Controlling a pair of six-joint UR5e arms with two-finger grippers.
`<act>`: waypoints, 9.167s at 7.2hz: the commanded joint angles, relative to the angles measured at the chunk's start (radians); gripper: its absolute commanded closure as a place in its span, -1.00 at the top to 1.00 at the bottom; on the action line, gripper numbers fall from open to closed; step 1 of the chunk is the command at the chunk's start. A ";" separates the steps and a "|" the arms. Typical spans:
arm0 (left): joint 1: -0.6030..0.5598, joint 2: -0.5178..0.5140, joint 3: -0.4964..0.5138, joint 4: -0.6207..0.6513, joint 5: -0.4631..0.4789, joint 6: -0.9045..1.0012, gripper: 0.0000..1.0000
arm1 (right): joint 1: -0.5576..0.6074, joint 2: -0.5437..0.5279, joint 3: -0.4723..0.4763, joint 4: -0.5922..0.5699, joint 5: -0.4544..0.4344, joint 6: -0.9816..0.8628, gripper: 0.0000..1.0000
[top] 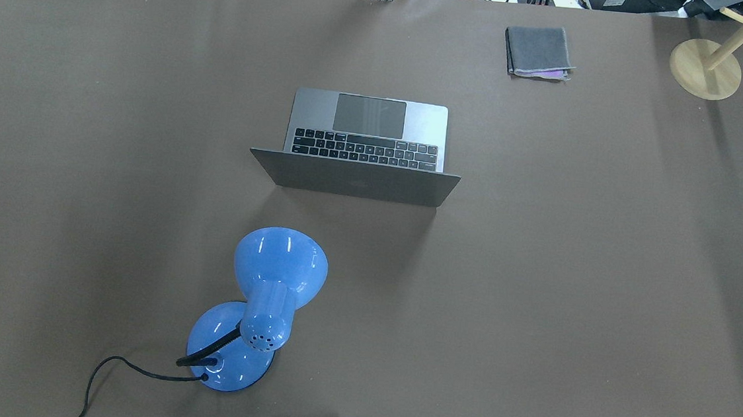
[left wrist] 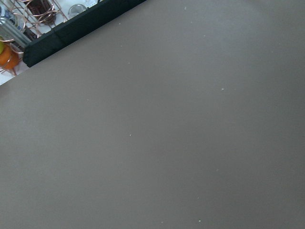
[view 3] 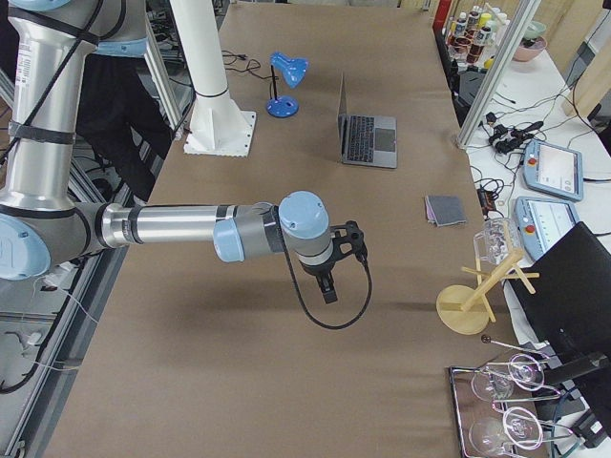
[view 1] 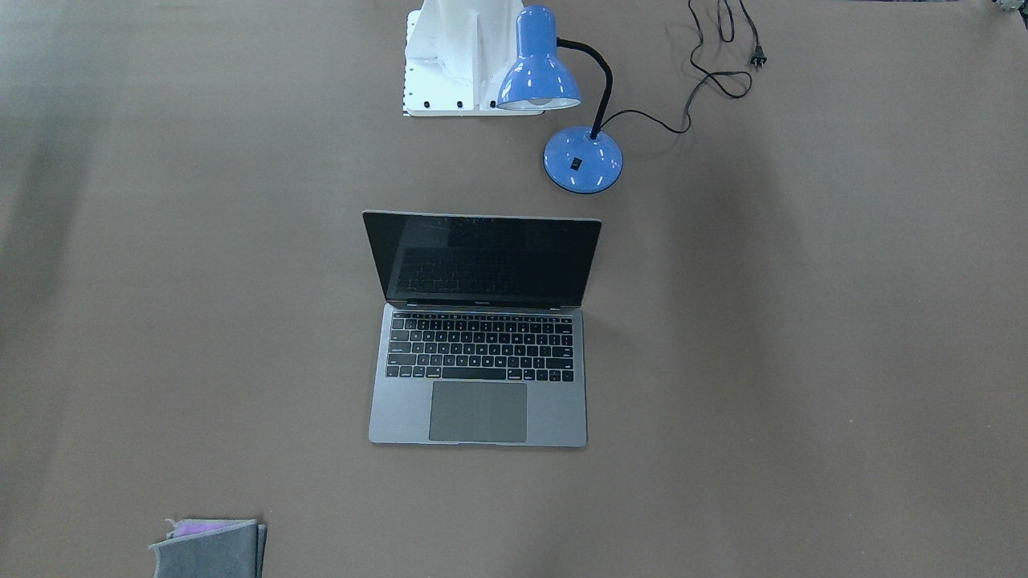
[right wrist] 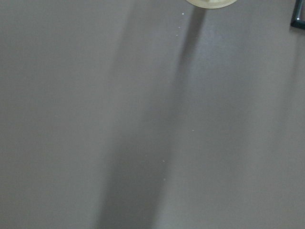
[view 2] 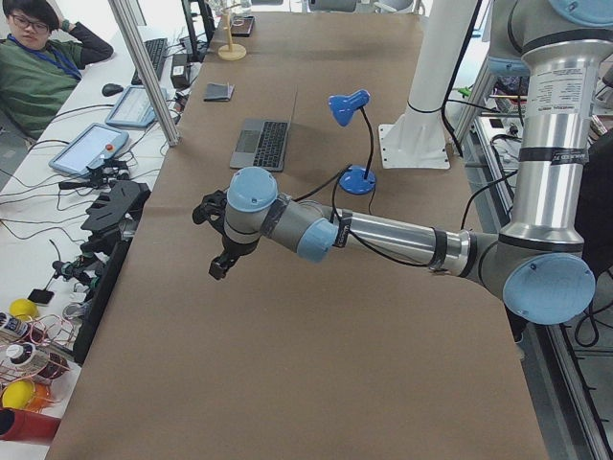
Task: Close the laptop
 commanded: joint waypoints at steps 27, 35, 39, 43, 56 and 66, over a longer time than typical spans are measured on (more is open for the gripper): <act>0.781 -0.355 0.039 -0.685 0.135 -1.538 -1.00 | -1.007 0.547 0.107 0.382 -0.727 1.689 -1.00; 0.774 -0.407 0.066 -0.676 0.415 -1.535 -1.00 | -0.956 0.591 0.021 0.385 -0.718 1.673 -1.00; 0.774 -0.498 0.184 -0.677 0.496 -1.519 -1.00 | -0.907 0.662 -0.112 0.390 -0.718 1.649 -1.00; 0.761 -0.576 0.328 -0.676 0.546 -1.457 -1.00 | -0.866 0.755 -0.278 0.399 -0.718 1.632 -1.00; 0.720 -0.633 0.359 -0.482 0.522 -1.346 -1.00 | -0.777 0.851 -0.469 0.385 -0.573 1.539 -1.00; 0.095 -0.127 0.037 0.144 -0.019 -0.104 0.98 | -0.238 0.118 -0.235 0.357 -0.247 0.547 1.00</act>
